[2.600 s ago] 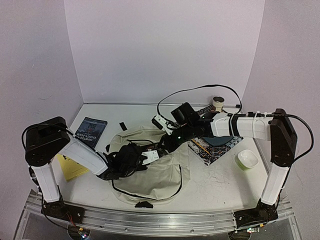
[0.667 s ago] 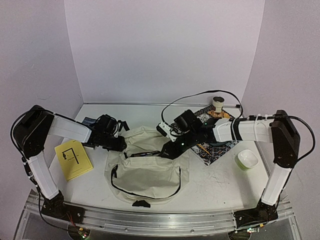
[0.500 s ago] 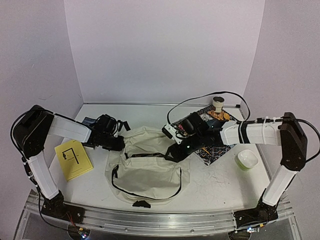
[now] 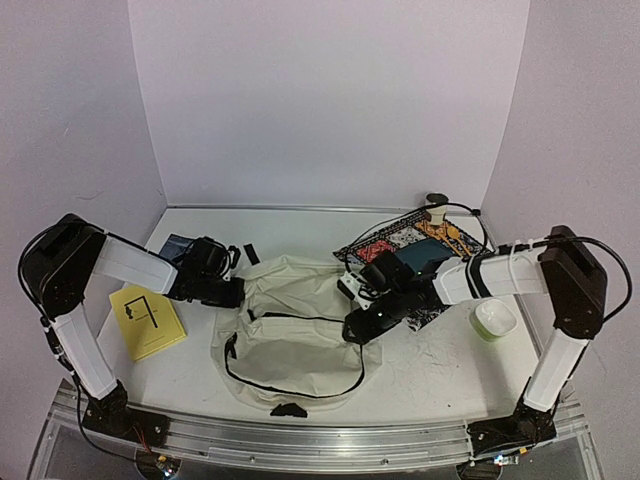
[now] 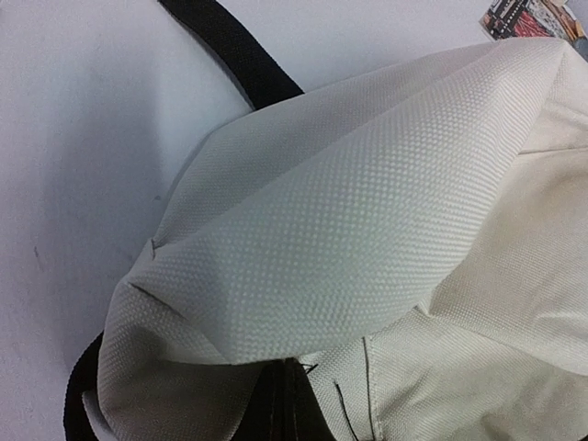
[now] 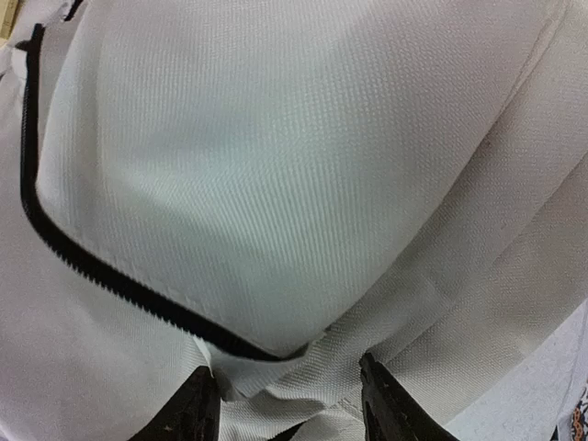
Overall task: Pack the student bag
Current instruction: Rotate the student bag at the center of the board.
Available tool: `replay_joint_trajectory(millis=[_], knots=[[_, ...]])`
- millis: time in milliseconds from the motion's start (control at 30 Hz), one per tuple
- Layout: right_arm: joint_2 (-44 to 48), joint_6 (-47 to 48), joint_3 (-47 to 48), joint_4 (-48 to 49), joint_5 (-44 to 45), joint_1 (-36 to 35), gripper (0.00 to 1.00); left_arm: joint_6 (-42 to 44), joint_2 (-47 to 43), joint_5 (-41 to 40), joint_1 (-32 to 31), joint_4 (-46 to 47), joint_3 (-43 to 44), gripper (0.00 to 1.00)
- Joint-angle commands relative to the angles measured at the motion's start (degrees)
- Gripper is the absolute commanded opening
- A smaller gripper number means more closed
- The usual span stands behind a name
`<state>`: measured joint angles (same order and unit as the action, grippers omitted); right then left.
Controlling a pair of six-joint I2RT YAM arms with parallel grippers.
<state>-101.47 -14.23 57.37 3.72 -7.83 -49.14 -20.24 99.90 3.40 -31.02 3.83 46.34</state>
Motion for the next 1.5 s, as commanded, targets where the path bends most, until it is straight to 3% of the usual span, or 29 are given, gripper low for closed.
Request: replay_joint_trajectory(millis=[0,333,600,700,900,1000,1200,1467], knots=[[-5.3,1.3,6.9,-0.6,4.5,1.7,0.53,-3.1,-5.4,1.1,0.0,-1.1,-6.9,0.0],[-10.6,6.9,18.4,-0.7,4.9,5.0,0.52,-12.6,-16.2,8.3,-0.9,6.6,-18.2,0.0],[-5.7,7.4,18.0,-3.5,3.9,3.2,0.57,-22.2,-26.6,5.5,-4.3,12.4,-24.8,0.02],[-2.2,7.2,17.0,-5.3,5.2,0.9,0.61,-23.8,-31.1,3.6,-4.5,12.4,-26.5,0.08],[2.0,5.7,16.8,-7.8,7.8,-3.1,0.65,-25.7,-34.1,2.8,-4.8,12.4,-29.4,0.33],[2.1,5.8,18.7,-9.3,7.8,-5.5,0.66,-27.2,-36.6,1.3,-4.8,12.3,-31.8,0.4],[-3.1,6.9,25.5,-12.2,8.5,-10.3,0.66,-29.2,-40.0,0.1,-4.8,11.9,-35.8,0.44],[-16.6,8.9,39.6,-17.1,8.7,-15.5,0.6,-29.3,-38.0,2.3,-4.8,11.9,-36.9,0.44]])
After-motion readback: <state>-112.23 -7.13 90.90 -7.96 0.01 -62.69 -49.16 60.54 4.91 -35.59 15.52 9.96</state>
